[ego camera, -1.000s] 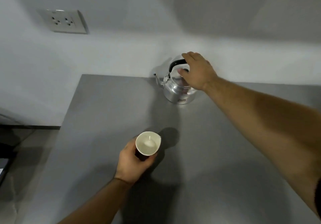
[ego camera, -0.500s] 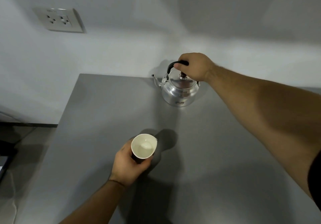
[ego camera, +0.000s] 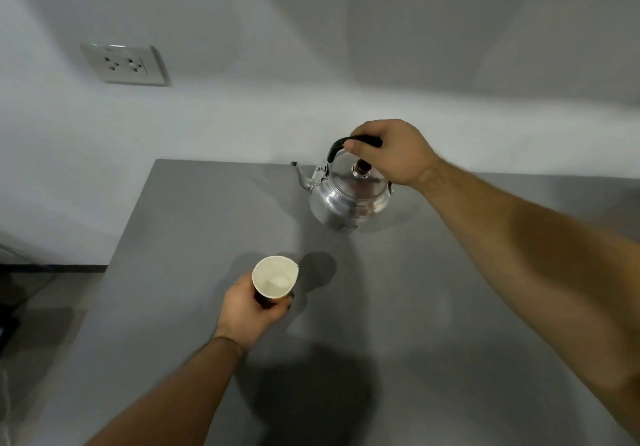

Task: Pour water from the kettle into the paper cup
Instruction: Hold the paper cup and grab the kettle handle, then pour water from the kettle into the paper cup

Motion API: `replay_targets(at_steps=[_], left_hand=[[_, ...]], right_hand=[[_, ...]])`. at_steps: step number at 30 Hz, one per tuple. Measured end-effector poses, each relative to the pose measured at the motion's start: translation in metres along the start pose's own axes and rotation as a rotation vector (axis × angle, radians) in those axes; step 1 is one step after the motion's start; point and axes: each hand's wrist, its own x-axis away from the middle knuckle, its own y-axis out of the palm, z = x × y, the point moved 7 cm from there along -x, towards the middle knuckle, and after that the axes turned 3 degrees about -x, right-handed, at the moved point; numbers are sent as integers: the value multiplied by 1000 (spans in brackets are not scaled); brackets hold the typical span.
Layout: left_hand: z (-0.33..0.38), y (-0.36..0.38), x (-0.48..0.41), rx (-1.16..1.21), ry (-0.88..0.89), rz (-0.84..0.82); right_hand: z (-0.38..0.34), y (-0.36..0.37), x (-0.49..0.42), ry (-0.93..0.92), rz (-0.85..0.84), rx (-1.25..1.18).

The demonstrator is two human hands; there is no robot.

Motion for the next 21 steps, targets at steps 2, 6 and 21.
replay_targets(at_steps=[2,6,21], left_hand=[[-3,3,-5,18,-26,-28],[3,6,-9,83,-50,-49],[-13,2,-9,66,-35,7]], right_hand=[[0,1,11,18,-29,-23],[-11,-9,35,23,-39,-54],[-42,26,106,-54,-40,250]])
